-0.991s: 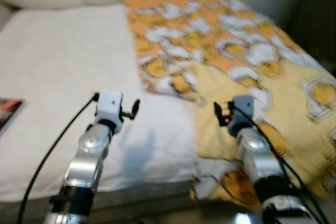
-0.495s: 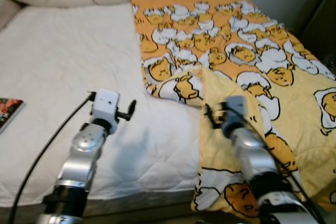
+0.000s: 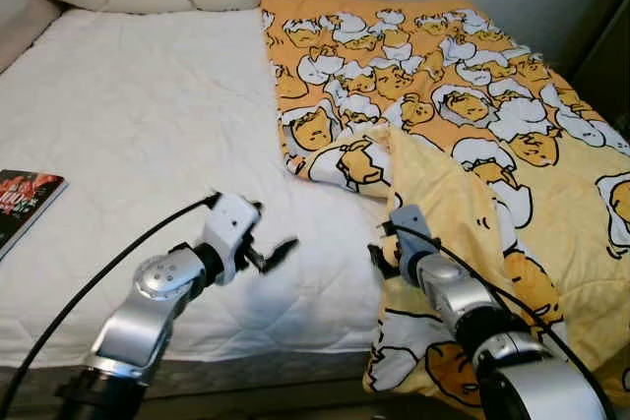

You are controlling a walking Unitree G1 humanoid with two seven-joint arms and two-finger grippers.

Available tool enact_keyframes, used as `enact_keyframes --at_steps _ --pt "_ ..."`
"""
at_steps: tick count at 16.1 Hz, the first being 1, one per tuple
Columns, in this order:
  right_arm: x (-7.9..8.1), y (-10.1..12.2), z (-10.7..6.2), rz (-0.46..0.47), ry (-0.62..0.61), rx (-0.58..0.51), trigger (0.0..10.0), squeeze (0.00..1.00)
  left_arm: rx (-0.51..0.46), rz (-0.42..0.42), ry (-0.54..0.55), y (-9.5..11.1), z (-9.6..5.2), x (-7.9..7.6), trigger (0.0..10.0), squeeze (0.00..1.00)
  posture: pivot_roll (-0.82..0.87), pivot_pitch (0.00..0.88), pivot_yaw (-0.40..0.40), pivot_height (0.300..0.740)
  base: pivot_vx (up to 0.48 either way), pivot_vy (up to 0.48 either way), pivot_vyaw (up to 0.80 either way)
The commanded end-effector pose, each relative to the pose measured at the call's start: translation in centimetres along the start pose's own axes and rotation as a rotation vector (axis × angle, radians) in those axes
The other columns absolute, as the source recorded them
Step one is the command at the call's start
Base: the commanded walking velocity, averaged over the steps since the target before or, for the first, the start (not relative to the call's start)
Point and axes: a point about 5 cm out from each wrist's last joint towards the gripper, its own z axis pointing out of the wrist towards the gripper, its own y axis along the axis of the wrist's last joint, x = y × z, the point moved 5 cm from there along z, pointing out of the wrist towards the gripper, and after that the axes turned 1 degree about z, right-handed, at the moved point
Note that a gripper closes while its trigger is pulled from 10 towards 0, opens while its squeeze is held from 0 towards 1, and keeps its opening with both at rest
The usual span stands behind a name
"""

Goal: Clean up the room

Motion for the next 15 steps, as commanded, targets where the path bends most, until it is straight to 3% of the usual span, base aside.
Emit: enact_keyframes --at_steps 1,2,4,5,9,15 --pt "-0.1 -0.3 0.0 -0.034 0.014 0.033 10.0 0.0 0.044 0.012 -0.041 -0.5 -0.2 -0.4 10.0 0.0 0.08 0.0 -0.06 0.74 0.0 0.0 0.0" --pt "0.0 -0.8 0.0 -0.049 0.022 0.054 10.0 0.0 0.084 0.018 -0.056 -1.2 -0.5 -0.4 10.0 0.0 0.08 0.0 -0.057 0.74 0.0 0.0 0.0" --pt "-0.3 -2.0 0.0 -0.092 0.017 0.109 4.3 0.0 0.179 0.038 -0.138 -2.9 -1.7 -1.1 10.0 0.0 0.08 0.0 -0.057 0.74 0.0 0.0 0.0" --pt "-0.5 -2.3 -0.1 -0.099 0.013 0.121 2.9 0.0 0.19 0.035 -0.15 -3.0 -1.9 -1.1 10.0 0.0 0.08 0.0 -0.059 0.74 0.0 0.0 0.0" --pt "-0.3 -3.2 -0.2 -0.062 0.028 0.148 0.0 0.0 0.215 0.0 -0.231 -3.1 -2.6 -2.2 10.0 0.0 0.08 0.0 -0.051 0.74 0.0 0.0 0.0" --pt "-0.2 -3.7 -0.2 -0.072 0.029 0.154 0.0 0.0 0.245 -0.01 -0.273 -3.3 -3.3 -2.6 10.0 0.0 0.07 0.0 -0.041 0.74 0.0 0.0 0.0"
